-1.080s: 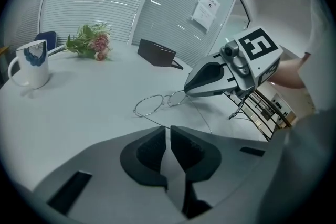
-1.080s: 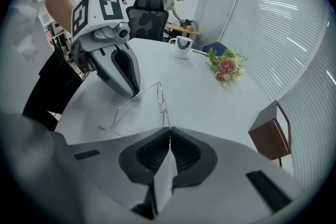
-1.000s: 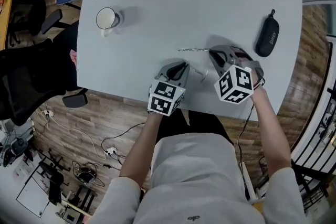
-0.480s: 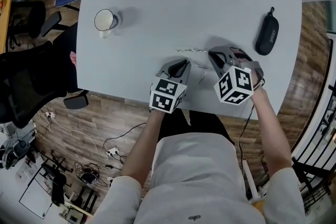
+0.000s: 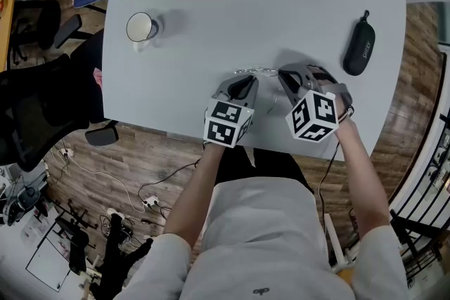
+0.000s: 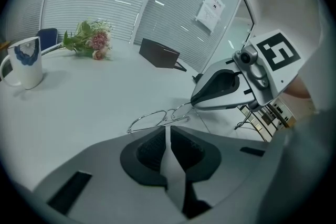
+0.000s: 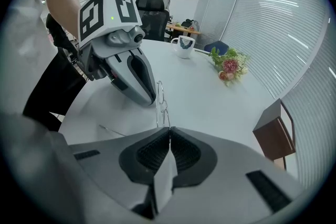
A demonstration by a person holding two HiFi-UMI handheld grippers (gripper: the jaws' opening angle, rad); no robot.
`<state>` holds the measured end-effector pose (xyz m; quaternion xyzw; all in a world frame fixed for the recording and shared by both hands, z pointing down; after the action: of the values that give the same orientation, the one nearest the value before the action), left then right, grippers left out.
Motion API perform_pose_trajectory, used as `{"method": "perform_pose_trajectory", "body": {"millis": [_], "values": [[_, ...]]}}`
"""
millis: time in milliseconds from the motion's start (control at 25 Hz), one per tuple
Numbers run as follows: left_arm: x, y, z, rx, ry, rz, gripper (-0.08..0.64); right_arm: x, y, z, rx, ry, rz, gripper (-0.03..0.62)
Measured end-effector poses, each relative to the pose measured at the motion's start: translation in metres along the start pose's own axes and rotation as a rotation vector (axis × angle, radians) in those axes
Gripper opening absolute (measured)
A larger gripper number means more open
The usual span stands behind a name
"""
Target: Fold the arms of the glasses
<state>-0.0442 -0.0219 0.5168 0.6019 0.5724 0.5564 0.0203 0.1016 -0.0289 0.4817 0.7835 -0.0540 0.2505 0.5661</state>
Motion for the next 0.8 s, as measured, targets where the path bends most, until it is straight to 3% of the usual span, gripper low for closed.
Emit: {"method": "perform_pose_trajectory", "body": {"millis": [800], "values": [[0.007, -0.012, 0.006, 0.024, -0.006, -0.010, 0.043, -0.004, 0.002, 0.000, 0.017, -0.016, -0.016, 0.015]]}}
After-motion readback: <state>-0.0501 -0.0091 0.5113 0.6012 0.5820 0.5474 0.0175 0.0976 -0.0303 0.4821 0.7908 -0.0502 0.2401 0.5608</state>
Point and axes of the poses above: the fingertips, and each gripper's own axes: y forward along the fingers, z to its right, x out of its underside, the point moved 9 cm from there along -y, backward along the fingers, and after that the axes turned 1 degree about x, right-handed, at the moved point
